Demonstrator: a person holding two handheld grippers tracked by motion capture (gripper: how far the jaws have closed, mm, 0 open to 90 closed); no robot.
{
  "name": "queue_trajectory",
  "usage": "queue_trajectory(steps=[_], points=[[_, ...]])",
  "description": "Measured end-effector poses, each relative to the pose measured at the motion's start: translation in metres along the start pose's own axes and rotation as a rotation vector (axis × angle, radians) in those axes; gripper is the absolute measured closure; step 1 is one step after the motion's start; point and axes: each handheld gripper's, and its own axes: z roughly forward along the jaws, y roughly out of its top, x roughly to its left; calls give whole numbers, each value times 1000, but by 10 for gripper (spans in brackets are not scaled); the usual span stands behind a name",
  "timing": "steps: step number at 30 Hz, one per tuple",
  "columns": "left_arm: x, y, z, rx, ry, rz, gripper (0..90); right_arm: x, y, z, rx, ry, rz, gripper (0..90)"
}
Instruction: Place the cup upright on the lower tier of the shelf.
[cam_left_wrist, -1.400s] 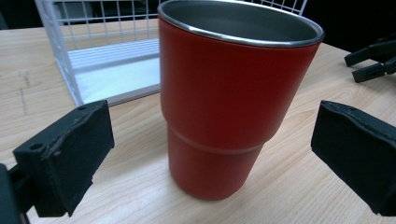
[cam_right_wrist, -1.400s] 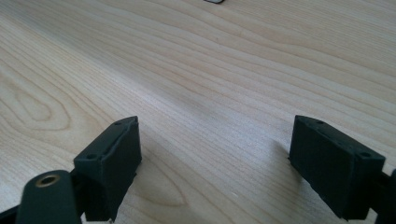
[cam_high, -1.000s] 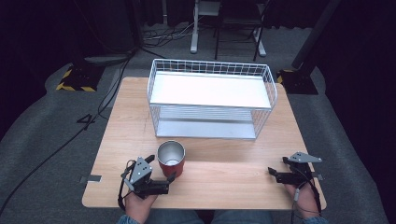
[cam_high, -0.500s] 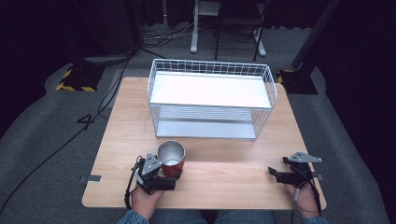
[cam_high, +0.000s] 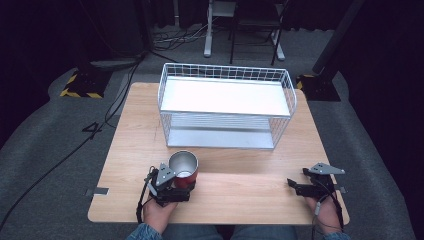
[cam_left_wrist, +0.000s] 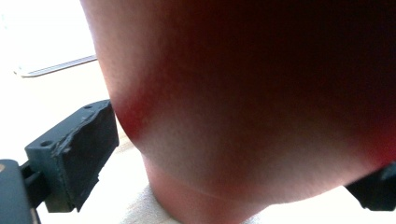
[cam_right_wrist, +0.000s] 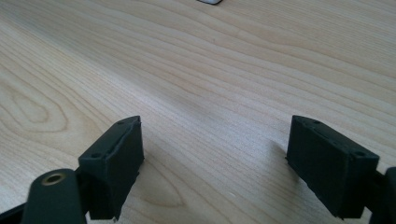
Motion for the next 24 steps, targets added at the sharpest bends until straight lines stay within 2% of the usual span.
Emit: queue_trajectory(steps=[2,6,8,15,24], points=[[-1,0,0,2,-17,-3,133,0,0,0,0,0,0,194],[-1,0,0,1,-9,7,143,0,0,0,-1,-2,-1,197],[-3,0,-1,-3,3,32,152,0,0,0,-2,-3,-1,198],[-5,0,0,-10,11,50,159,0,0,0,-3,-4,1,201],[-5,0,-1,-11,12,47,163,0,0,-1,-1,-4,-4,203]])
